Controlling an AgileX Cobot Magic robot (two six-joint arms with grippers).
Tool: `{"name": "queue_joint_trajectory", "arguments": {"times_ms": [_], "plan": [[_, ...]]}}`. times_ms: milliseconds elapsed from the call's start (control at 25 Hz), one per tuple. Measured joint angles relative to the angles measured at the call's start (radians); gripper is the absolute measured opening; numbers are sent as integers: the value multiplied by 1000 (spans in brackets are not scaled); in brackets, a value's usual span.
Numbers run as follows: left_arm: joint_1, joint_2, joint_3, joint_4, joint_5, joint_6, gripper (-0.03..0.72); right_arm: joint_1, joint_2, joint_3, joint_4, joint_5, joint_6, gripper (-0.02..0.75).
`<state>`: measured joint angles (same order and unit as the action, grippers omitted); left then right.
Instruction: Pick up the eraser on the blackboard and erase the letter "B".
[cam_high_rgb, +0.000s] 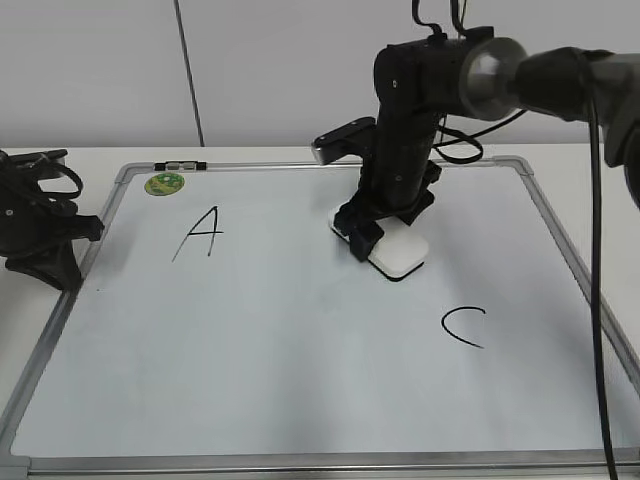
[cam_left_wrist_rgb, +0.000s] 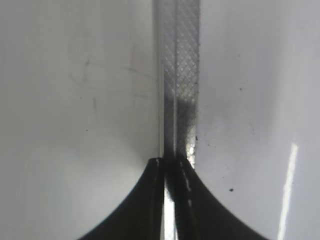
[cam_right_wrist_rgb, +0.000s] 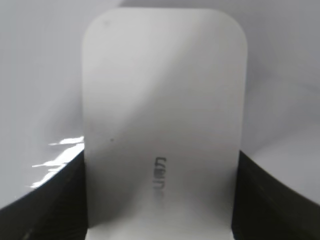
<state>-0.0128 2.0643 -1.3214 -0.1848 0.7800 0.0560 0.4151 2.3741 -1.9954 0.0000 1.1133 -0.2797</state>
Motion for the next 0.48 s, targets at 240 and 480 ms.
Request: {"name": "queue_joint_trajectory", "arguments": {"times_ms": [240,480], "plan": [[0,0,0,0,0,0,8,95,2,0,78,15,-6,545],[0,0,0,0,0,0,8,205,8,0,83,17,-41,545]]}}
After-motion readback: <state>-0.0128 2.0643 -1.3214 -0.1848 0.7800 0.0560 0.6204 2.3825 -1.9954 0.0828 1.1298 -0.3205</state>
